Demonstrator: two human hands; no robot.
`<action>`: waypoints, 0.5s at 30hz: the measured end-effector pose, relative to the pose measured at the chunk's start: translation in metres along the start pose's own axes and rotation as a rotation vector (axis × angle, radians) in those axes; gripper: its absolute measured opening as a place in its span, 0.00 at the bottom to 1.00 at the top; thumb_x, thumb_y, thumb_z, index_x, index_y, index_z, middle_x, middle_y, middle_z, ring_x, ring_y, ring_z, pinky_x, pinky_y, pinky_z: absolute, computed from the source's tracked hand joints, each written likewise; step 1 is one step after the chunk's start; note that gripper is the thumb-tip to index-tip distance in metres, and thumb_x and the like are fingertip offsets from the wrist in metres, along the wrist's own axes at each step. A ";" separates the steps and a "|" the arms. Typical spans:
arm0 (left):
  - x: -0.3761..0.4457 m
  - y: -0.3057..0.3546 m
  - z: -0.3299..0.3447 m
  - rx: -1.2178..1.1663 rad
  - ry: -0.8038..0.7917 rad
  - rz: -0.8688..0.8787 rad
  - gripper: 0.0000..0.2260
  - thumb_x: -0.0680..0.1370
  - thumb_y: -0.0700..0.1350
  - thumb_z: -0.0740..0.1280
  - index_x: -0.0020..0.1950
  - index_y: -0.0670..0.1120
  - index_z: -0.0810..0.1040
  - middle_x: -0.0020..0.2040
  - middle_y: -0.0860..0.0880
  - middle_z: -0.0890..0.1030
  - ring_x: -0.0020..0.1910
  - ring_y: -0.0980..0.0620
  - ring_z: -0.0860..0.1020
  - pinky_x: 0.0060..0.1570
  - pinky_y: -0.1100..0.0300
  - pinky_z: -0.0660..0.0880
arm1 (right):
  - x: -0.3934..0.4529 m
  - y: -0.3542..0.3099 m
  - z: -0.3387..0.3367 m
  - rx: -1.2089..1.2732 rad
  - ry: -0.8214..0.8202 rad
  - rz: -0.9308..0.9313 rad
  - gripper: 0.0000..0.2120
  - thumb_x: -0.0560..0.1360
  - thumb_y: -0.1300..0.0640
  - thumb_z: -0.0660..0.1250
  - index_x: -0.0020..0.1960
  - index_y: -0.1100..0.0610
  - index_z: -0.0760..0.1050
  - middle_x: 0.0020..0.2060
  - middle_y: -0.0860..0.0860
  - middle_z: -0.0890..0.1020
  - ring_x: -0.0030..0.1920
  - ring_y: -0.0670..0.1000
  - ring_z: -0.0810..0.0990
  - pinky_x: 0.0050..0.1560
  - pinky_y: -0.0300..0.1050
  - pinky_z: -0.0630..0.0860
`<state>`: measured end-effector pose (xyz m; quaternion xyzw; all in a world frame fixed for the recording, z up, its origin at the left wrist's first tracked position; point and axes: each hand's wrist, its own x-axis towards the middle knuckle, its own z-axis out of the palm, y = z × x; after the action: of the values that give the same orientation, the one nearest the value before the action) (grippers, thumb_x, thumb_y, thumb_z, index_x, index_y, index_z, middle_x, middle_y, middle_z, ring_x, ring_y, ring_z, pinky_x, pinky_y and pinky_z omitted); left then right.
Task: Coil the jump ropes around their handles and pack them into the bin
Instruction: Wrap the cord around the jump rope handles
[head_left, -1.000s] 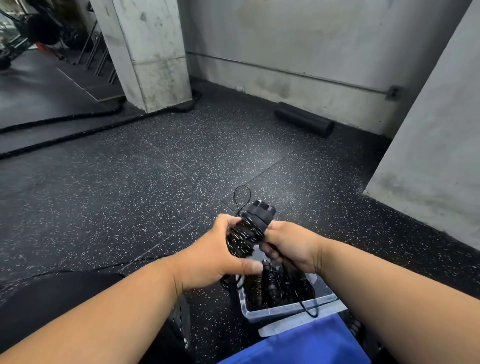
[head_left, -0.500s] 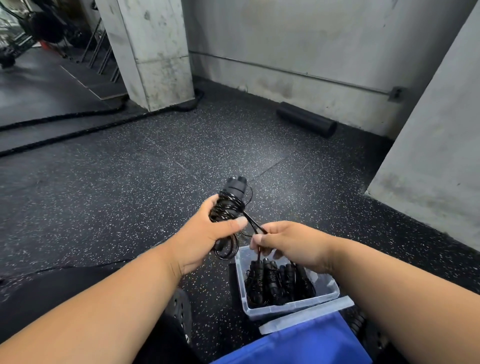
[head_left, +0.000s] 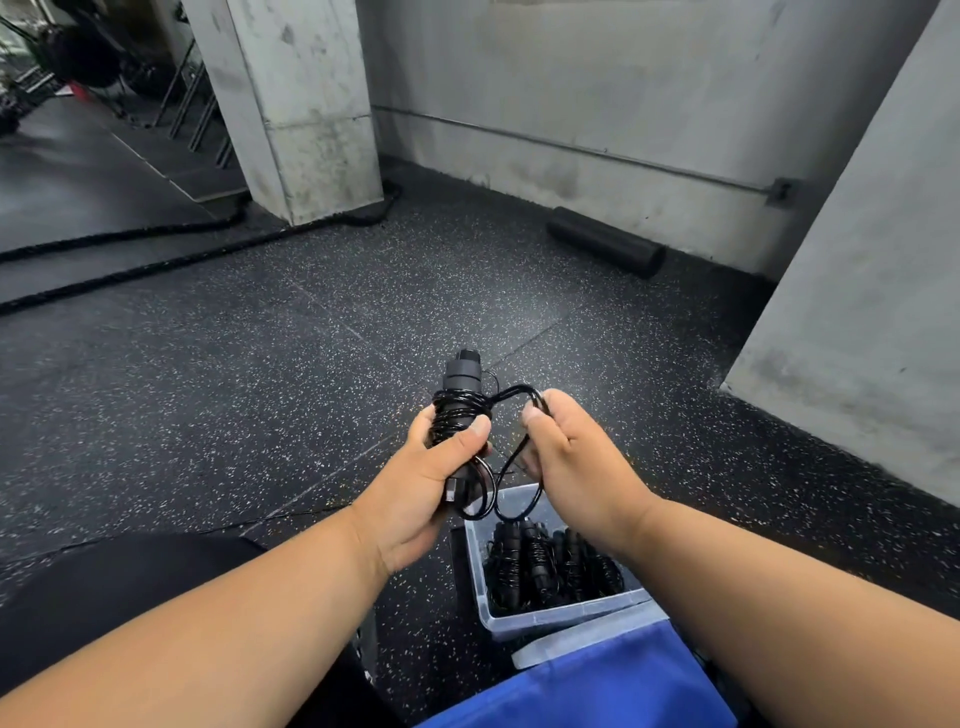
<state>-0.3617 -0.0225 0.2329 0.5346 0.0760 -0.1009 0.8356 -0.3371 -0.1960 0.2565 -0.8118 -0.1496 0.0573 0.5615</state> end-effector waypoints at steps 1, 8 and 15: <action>0.000 -0.002 0.001 -0.019 -0.005 -0.007 0.24 0.73 0.50 0.75 0.68 0.50 0.74 0.48 0.46 0.80 0.40 0.52 0.79 0.41 0.56 0.77 | 0.000 -0.001 0.002 0.067 0.032 0.003 0.16 0.87 0.52 0.55 0.45 0.62 0.63 0.34 0.53 0.68 0.33 0.49 0.64 0.34 0.48 0.65; 0.005 -0.013 0.008 -0.117 0.015 -0.067 0.24 0.72 0.52 0.77 0.65 0.51 0.74 0.46 0.48 0.82 0.40 0.52 0.80 0.38 0.57 0.76 | 0.006 0.008 0.017 0.493 0.193 0.293 0.22 0.84 0.37 0.55 0.44 0.54 0.67 0.26 0.46 0.70 0.26 0.46 0.65 0.27 0.42 0.61; 0.007 -0.011 0.014 -0.194 0.025 -0.074 0.20 0.75 0.51 0.73 0.64 0.49 0.73 0.46 0.46 0.81 0.36 0.51 0.83 0.32 0.58 0.79 | 0.015 0.020 0.029 0.658 0.282 0.529 0.25 0.81 0.32 0.55 0.45 0.54 0.70 0.26 0.48 0.71 0.23 0.45 0.64 0.22 0.37 0.61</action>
<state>-0.3572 -0.0404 0.2280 0.4493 0.1155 -0.1172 0.8781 -0.3271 -0.1723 0.2291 -0.6003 0.1677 0.1322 0.7707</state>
